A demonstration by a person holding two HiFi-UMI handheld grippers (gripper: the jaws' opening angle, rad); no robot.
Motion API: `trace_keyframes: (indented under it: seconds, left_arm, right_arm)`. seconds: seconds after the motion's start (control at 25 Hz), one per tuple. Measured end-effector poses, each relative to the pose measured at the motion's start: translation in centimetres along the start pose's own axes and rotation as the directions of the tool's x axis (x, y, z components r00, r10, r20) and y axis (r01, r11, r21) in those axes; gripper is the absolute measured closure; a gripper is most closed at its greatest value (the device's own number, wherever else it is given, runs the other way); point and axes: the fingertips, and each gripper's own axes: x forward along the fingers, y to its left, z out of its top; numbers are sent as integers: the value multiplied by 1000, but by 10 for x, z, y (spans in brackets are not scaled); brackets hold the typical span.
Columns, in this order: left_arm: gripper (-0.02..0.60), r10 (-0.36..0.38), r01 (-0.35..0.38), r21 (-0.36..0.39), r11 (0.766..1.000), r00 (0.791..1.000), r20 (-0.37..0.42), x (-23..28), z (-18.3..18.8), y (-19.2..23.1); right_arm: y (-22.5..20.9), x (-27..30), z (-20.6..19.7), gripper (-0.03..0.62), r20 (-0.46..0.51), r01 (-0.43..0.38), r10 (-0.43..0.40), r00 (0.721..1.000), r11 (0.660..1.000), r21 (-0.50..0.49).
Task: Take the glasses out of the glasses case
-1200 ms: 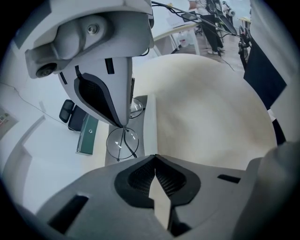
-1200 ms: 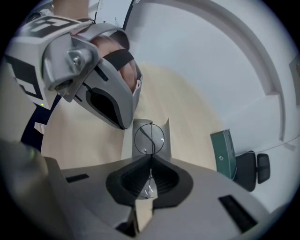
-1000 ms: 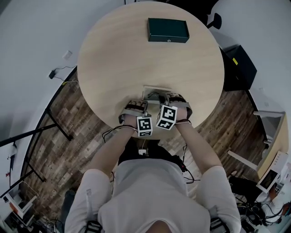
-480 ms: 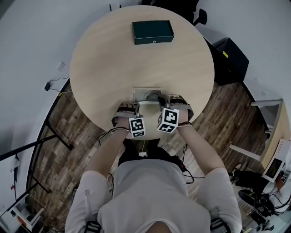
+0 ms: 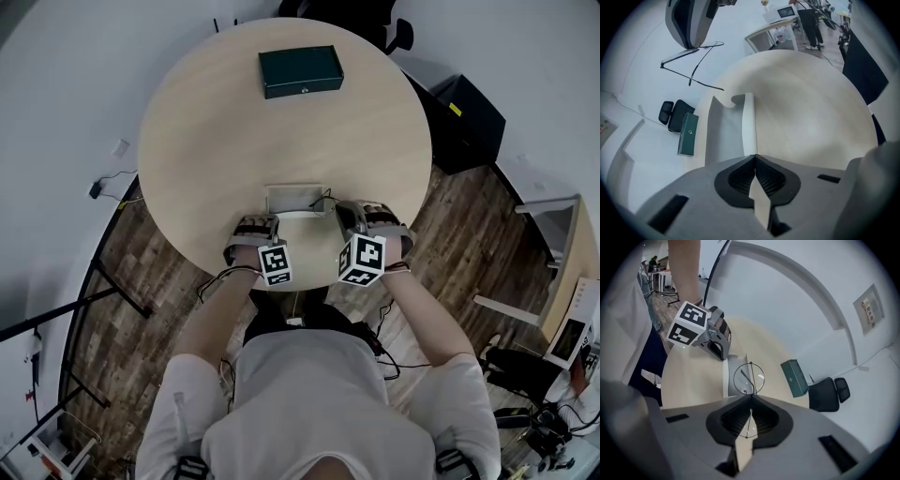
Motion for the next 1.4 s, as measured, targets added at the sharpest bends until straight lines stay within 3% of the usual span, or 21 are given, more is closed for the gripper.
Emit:
trace_keyframes:
  seconds: [0.24,0.52,1.08,1.4]
  left_arm:
    - [572,5,-5,0,1000,1000,-5,-1,-1,-1]
    - [572,3,-3,-6,1000,1000,-16,0,3,1]
    - [572,-13,13,-17,1000,1000,-28,1,4,3]
    - [572,-16,16,-9,1000,999,-28,2,4,4]
  right_arm:
    - [5,3,-38,576,-51,-12,12,999,1000,-8]
    - [20,35,-79,576,-142,-90,85,986,995,-31]
    - [23,94,-98,576,-169,-218,199,965,971,-101]
    - [23,110,-102,576,-173,-240,218,960,964,-116]
